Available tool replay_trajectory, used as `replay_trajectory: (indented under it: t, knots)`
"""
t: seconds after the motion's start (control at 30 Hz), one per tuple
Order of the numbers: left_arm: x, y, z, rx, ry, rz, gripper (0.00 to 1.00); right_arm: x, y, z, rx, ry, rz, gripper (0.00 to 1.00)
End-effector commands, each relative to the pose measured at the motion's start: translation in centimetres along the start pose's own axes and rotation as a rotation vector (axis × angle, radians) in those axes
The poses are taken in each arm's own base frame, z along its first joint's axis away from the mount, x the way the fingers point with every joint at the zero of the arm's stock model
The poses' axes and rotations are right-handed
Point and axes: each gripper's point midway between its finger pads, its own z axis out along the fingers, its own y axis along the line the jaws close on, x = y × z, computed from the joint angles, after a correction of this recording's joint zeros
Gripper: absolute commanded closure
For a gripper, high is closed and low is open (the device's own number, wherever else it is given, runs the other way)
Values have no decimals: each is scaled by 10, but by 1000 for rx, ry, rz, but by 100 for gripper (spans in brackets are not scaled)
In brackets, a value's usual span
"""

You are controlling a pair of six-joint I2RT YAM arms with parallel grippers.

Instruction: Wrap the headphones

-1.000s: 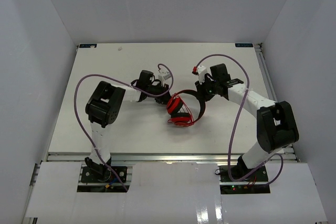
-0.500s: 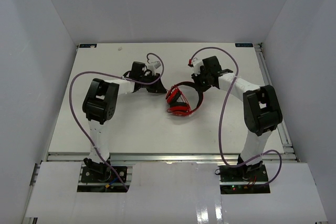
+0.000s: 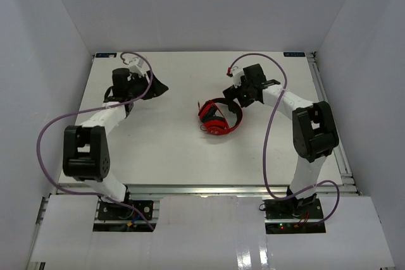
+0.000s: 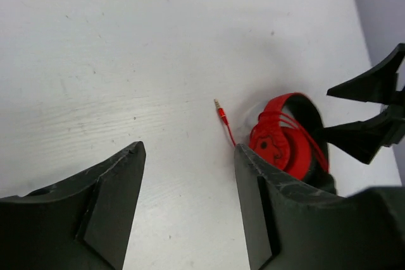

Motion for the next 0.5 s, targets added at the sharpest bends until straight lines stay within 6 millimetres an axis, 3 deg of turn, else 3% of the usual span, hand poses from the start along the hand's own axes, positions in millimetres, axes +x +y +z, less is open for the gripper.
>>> replay_trajectory:
  t: [0.0, 0.03, 0.1, 0.2, 0.27, 0.4, 0.47]
  knots:
    - [-30, -46, -56, 93, -183, 57, 27, -30, -15, -60, 59, -132, -12, 0]
    - [-26, -56, -71, 117, -199, 73, 27, -38, -19, -79, 76, -175, -16, 5]
    - [-22, -69, -86, 158, -223, 93, 22, -35, -24, -99, 91, -207, -2, 9]
    - [-7, -91, -116, 234, -270, 120, 2, -39, -32, -142, 183, -286, 24, 10]
    - [3, -111, -141, 296, -302, 153, 2, -38, -38, -178, 287, -361, 61, 10]
    - [34, -117, -165, 310, -283, 179, 2, -11, -55, -228, 530, -468, 146, 10]
    - [39, -119, -175, 301, -298, 220, 2, -4, -51, -254, 579, -549, 118, 10]
